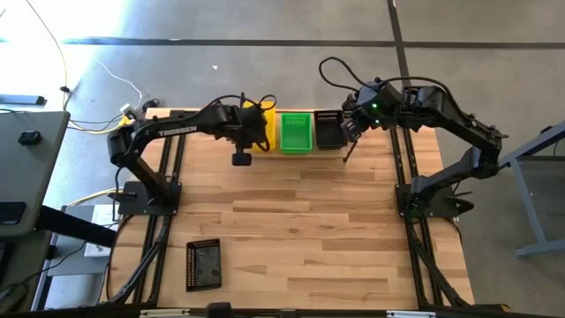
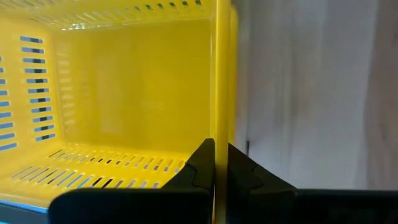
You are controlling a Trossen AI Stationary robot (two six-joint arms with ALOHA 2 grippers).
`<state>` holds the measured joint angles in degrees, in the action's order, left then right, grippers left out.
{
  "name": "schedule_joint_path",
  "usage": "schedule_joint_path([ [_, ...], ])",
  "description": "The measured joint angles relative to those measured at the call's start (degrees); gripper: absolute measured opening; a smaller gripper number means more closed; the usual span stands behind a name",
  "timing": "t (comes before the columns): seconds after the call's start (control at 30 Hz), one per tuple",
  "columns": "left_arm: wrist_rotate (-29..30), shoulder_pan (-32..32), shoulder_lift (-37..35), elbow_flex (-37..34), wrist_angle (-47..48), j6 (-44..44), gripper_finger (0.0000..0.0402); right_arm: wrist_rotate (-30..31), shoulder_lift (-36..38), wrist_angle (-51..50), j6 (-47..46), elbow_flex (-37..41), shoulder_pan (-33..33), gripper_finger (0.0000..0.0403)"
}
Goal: Stack baskets on shelf by color
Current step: Stack the yellow bin on top of the yellow bins on the shelf
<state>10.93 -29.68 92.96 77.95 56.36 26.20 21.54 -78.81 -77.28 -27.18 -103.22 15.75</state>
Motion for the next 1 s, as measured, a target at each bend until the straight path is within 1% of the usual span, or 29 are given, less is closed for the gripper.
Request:
schedule_joint_path([
  [0.17,-0.01,-1.40,1.79,0.00,-0.33,0.06,0.0000,0.00,0.00,0.00,-0.02,0.00,0.00,0.0115],
  [0.47,-1.30,-1.68,3.92,0.02,-0.88,2.45,0.0000,-0.02,0.00,0.00,-0.02,0.00,0.00,0.0114],
  [0.8,-1.33,-1.74,3.99,0.02,-0.86,2.53,0.0001,-0.02,0.00,0.00,-1.36,0.00,0.00,0.0114],
  [1.0,-1.28,-1.74,3.99,0.02,-0.86,2.53,0.0009,-0.02,0.00,0.00,-1.41,0.00,0.00,0.0114],
])
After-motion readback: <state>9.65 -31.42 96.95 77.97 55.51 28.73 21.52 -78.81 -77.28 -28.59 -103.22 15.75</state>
